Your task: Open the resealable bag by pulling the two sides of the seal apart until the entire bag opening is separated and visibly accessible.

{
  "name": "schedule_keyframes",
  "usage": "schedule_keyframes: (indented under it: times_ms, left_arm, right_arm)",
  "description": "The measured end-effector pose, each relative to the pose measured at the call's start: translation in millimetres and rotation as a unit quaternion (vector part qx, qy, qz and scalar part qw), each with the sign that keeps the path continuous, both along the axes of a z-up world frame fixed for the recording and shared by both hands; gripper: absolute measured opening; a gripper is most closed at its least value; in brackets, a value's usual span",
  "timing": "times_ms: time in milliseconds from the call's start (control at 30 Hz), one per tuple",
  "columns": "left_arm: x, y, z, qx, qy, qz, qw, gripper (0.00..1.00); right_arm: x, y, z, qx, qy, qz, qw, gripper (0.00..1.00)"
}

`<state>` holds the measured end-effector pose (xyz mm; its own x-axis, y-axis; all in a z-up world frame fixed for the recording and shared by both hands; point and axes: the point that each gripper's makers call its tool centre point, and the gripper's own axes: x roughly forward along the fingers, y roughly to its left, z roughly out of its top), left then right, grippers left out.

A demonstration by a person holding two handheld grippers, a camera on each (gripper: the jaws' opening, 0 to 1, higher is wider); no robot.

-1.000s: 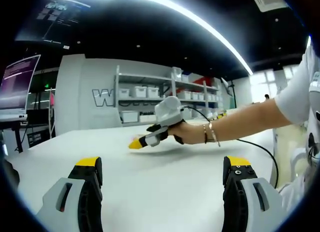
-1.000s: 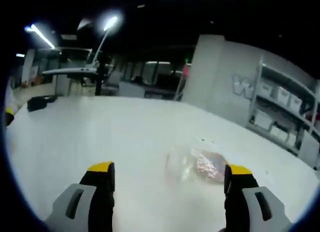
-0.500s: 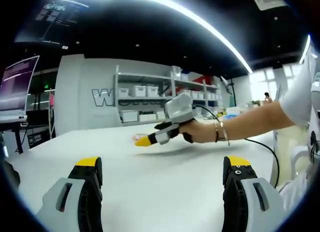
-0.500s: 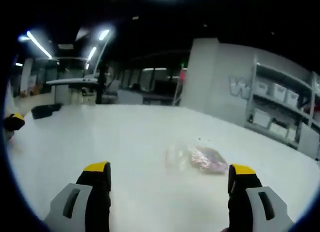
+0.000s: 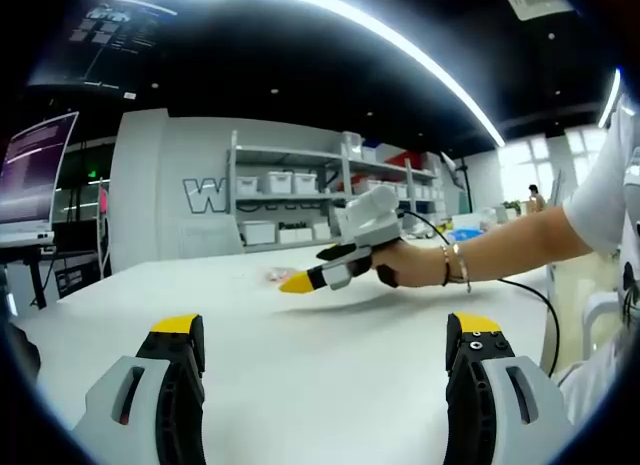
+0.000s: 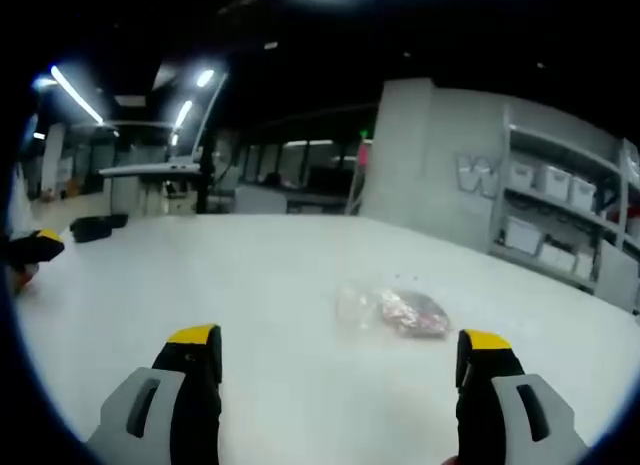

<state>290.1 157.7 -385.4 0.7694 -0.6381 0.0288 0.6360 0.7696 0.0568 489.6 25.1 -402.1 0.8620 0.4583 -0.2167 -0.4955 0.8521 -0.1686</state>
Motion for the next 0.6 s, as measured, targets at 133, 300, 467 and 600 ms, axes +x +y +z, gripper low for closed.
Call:
schedule_keyframes:
  times_ms: [133,300,467,600]
  left_arm:
    - [0.1,0,0.0,0.0,0.0,0.0,1.0,1.0]
    - [0.0,0,-0.3,0.001,0.0,0.0,1.0,1.0]
    - [0.1,0,-0.2,0.0,-0.001,0.0,1.0,1.0]
    - [0.1,0,-0.5,0.001,0.0,0.0,1.0,1.0]
  right_arm:
    - [-2,-7,1.2,0.006,0.002,-0.005,1.0,0.99]
    - [-5,-15,2.1,0.014,0.003,-0.01,0.9999,0.99]
    - [-9,-22,2.7,0.016,0.003,-0.012,0.9998,0.98]
    - [-16,-26,7.9,0.025,0.0,-0.012,0.9996,0.97]
